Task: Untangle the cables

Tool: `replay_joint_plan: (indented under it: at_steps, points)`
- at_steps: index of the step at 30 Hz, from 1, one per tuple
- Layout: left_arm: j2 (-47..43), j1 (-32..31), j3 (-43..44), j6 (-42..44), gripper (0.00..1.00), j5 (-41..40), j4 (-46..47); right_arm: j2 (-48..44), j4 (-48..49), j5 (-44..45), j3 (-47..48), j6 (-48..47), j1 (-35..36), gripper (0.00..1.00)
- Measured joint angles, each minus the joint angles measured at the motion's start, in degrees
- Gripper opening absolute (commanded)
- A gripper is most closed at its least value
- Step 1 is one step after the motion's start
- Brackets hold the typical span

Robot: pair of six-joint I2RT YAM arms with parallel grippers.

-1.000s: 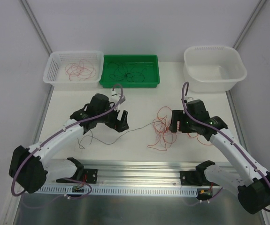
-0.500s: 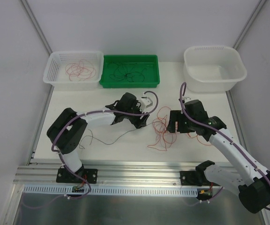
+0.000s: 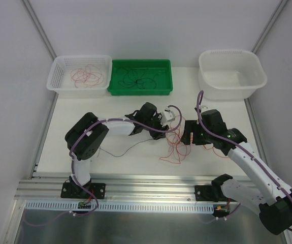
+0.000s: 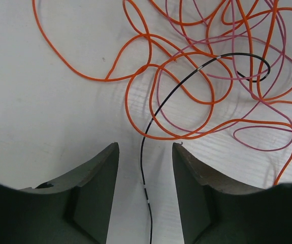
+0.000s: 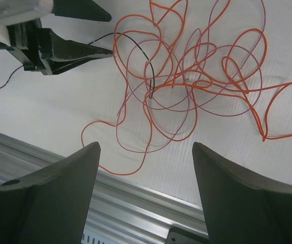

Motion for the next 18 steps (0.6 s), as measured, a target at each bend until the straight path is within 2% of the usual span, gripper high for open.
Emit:
replay_joint_plan:
  at_steps: [8, 9, 13, 15, 18]
  points:
    - [2.27, -2.56, 0.76, 0.33, 0.33, 0.44, -0.35, -0.15, 0.66, -0.20, -0.37, 0.17, 0.00, 0.77]
    - [2.32, -2.60, 0.76, 0.33, 0.24, 0.44, -0.42, -0.22, 0.70, -0.20, -0.61, 0.17, 0.00, 0.77]
    - [2.43, -2.91, 0.74, 0.26, 0.04, 0.52, -0.42, -0.26, 0.70, -0.33, -0.98, 0.26, 0.00, 0.77]
    - [2.43, -2.91, 0.57, 0.04, 0.00, 0.52, -0.33, -0.28, 0.76, -0.39, -1.05, 0.42, 0.00, 0.77]
    - [2.10, -2.91, -0.31, -0.11, 0.00, 0.52, 0.70, -0.28, 1.31, -0.63, -1.51, 0.83, 0.00, 0.76]
